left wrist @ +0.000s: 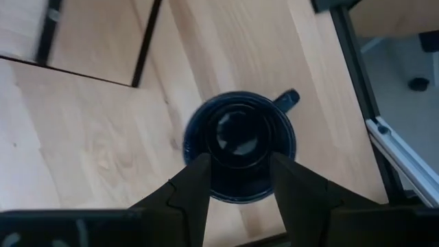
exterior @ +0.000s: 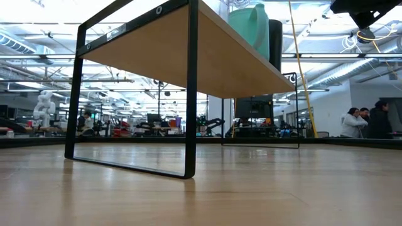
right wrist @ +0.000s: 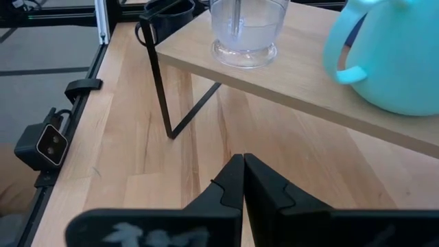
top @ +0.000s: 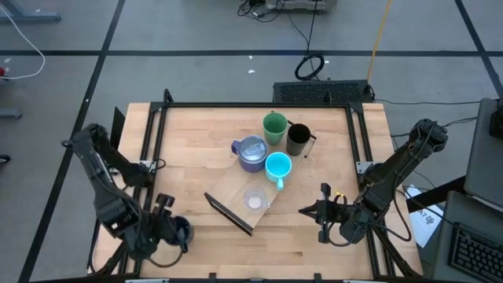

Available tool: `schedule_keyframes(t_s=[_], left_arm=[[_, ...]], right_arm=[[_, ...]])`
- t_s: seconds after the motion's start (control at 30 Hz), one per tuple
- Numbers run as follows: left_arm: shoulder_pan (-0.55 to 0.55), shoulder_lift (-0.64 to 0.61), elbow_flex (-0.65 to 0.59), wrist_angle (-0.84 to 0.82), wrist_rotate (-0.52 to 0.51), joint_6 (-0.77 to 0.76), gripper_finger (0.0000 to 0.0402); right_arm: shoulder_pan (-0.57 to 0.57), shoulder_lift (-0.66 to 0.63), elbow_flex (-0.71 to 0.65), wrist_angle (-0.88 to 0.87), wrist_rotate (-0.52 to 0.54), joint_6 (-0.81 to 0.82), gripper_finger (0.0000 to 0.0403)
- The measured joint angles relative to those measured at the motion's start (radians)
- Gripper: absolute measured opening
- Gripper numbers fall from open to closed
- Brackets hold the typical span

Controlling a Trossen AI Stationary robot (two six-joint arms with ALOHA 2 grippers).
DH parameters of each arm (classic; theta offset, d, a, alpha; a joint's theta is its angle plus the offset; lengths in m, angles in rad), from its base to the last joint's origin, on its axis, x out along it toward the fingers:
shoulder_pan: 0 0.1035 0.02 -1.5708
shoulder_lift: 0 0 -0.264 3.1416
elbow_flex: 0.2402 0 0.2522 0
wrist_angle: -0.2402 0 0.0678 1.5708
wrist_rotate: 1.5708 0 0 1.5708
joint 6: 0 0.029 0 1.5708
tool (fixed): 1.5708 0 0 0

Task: Stack small to large cups/mugs on shelf
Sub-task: Put the dark blue mug on the shelf

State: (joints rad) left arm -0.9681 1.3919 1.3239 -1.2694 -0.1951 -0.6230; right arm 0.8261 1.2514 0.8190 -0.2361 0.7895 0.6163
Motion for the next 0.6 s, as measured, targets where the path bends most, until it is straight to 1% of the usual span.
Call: schedule_keyframes(t_s=[0.2, 0.37, 0.5, 0.6], left_arm=[[-0.065, 0.056, 0.000, 0.011, 0.031, -0.060, 0.0154], [-0.124, 0.098, 0.000, 0.066, 0.066, -0.081, 0.0154], [-0.166, 0.129, 0.000, 0.069, 0.068, -0.105, 0.0154], [-0.189, 0.155, 0.000, 0.070, 0.051, -0.090, 0.0154]], right_arm=[[0.000, 0.000, 0.000, 0.000, 0.000, 0.000, 0.0000], [0.000, 0.000, 0.000, 0.001, 0.000, 0.000, 0.0000], [0.000, 0.000, 0.000, 0.020, 0.000, 0.000, 0.0000], [0.000, 0.000, 0.000, 0.044, 0.000, -0.004, 0.0000]])
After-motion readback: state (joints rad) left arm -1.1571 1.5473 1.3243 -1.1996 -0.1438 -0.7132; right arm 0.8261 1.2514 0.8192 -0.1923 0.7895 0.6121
